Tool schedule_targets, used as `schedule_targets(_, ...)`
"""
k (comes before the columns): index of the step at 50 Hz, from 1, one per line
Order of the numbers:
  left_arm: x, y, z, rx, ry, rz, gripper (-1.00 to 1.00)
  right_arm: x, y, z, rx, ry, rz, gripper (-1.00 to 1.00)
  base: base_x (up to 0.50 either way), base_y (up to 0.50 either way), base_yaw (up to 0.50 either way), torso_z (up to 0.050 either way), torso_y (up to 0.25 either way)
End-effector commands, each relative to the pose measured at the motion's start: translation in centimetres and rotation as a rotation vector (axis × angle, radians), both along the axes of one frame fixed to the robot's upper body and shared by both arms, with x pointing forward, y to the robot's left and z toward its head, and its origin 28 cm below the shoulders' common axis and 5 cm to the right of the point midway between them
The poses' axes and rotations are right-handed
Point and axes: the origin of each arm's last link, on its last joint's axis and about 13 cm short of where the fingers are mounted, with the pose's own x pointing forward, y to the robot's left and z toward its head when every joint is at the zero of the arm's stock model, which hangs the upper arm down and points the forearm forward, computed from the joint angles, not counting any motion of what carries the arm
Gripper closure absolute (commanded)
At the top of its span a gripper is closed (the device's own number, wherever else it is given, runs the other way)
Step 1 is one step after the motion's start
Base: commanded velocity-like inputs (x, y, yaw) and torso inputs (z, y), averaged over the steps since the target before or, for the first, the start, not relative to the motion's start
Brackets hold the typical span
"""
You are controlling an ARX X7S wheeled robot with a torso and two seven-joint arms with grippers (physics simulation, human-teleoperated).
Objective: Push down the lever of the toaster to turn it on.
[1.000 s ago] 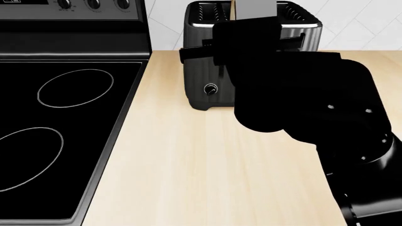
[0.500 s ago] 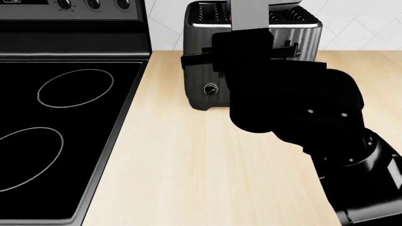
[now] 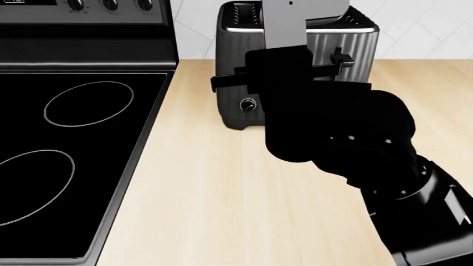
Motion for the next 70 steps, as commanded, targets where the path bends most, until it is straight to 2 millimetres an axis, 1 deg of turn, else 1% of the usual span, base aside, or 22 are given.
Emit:
schedule_targets(1,0.0,0.0,0.0,0.000,-0.001,0.000,-1.00,0.1,-0.1,-1.3,-0.013,0.037,-0.007,1.00,0.00,0.00,0.00,0.000,0.000)
schedule_targets(7,0.0,-0.1,0.0,0.002,-0.001,-0.001,-1.00,0.2,-0.1,-2.0,-0.012,0.053,-0.006,1.00,0.00,0.00,0.00,0.000,0.000)
schedule_targets(17,-0.1,-0.1,0.0,0.002,-0.002,-0.001,-1.00,0.4,0.2,-2.3,-0.005,0.063,0.004,1.00,0.00,0.00,0.00,0.000,0.000)
schedule_targets(28,-0.1,-0.1,0.1,0.002,-0.003,-0.002,-1.00,0.6,0.3,-3.4,-0.008,0.096,0.009,1.00,0.00,0.00,0.00,0.000,0.000)
schedule_targets(57,0.0,-0.1,0.1,0.003,-0.003,-0.003,-1.00,0.4,0.7,-5.8,-0.028,0.159,0.040,1.00,0.00,0.00,0.00,-0.001,0.000)
schedule_targets(70,0.0,-0.1,0.2,0.004,-0.006,-0.003,-1.00,0.5,0.9,-6.2,-0.024,0.170,0.046,1.00,0.00,0.00,0.00,0.000,0.000)
